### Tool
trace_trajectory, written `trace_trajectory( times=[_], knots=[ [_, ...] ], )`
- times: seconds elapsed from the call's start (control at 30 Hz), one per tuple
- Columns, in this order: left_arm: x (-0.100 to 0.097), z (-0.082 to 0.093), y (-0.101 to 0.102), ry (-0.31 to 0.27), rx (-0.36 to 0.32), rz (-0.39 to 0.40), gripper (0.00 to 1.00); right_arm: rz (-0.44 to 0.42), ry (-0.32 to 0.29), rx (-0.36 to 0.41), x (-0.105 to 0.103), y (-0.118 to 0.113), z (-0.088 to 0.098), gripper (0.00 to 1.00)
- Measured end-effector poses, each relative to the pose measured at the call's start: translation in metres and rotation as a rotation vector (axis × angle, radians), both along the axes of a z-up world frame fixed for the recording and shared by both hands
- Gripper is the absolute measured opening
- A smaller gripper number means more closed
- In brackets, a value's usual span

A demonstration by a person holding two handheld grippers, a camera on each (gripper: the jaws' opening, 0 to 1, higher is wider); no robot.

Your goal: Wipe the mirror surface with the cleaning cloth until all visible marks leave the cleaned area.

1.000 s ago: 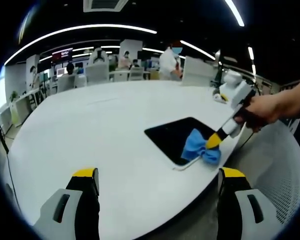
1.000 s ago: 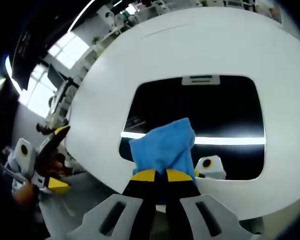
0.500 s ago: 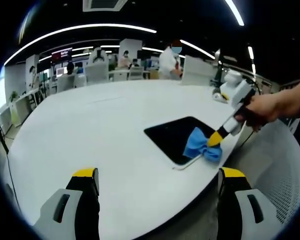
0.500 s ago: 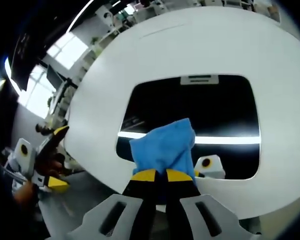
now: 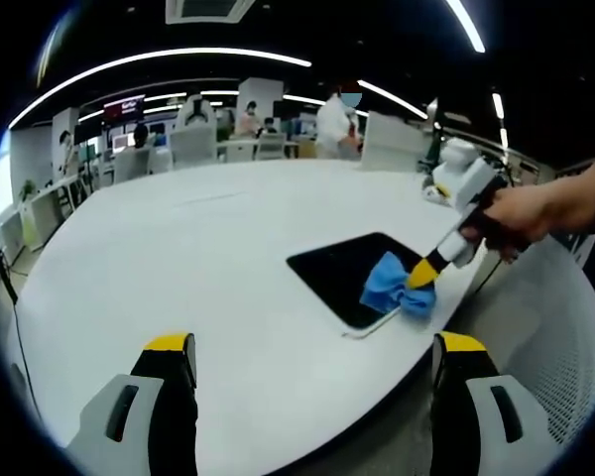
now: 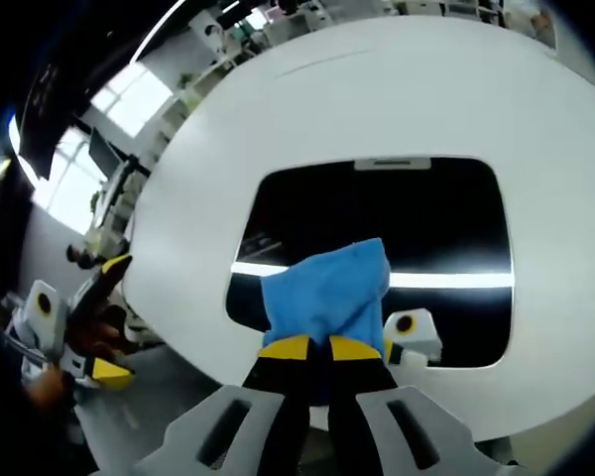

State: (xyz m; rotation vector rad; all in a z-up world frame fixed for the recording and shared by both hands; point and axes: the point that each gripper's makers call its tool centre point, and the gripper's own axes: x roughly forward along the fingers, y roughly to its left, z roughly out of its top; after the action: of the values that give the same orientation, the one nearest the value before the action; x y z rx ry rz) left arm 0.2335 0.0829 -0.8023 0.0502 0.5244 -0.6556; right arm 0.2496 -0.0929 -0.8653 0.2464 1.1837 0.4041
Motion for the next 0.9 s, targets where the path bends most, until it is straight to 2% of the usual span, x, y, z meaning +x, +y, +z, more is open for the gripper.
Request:
trace_trajectory(
  times=[0.9],
  knots=[
    [0.001,0.000,0.002,-0.003,-0.003,0.010,0.99,-0.001,-0.037,-0.032,0.045,-0.002,-0.003,0.00]
  ],
)
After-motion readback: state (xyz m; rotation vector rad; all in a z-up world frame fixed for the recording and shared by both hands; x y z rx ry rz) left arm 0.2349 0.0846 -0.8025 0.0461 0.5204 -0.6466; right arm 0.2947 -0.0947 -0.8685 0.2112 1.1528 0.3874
